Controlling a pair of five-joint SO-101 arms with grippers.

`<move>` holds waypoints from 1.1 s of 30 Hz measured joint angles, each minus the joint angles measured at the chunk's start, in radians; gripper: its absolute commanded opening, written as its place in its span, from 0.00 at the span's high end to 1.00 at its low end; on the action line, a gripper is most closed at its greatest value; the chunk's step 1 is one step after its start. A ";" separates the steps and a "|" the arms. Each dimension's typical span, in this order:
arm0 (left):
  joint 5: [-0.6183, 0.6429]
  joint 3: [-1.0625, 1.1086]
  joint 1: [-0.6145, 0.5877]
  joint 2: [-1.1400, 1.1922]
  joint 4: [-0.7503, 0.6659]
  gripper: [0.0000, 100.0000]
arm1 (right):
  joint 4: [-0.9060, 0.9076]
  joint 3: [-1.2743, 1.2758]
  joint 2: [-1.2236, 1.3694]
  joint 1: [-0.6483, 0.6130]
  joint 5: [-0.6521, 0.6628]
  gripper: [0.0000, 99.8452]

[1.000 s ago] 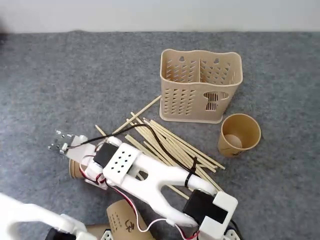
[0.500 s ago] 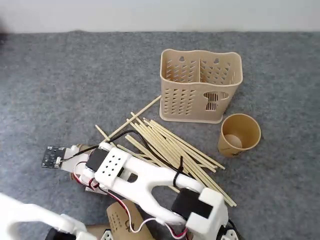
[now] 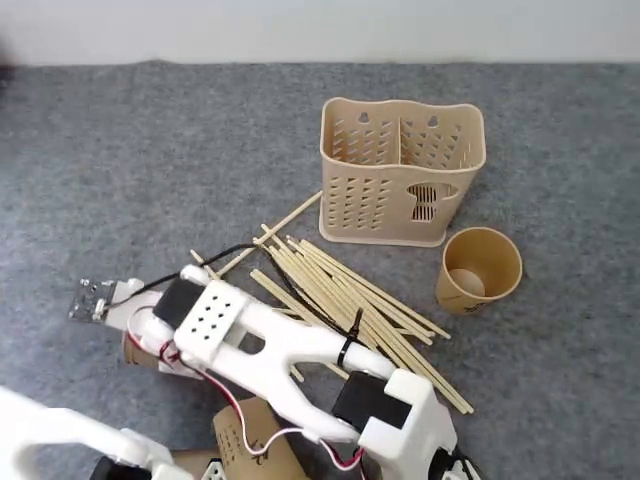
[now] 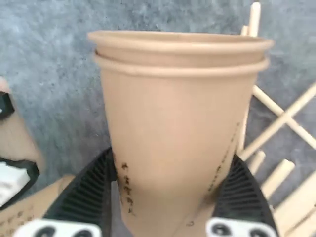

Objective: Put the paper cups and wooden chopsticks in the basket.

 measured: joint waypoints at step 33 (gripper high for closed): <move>0.000 0.000 0.000 0.000 0.000 0.84 | 0.364 0.084 -0.893 0.514 0.000 0.92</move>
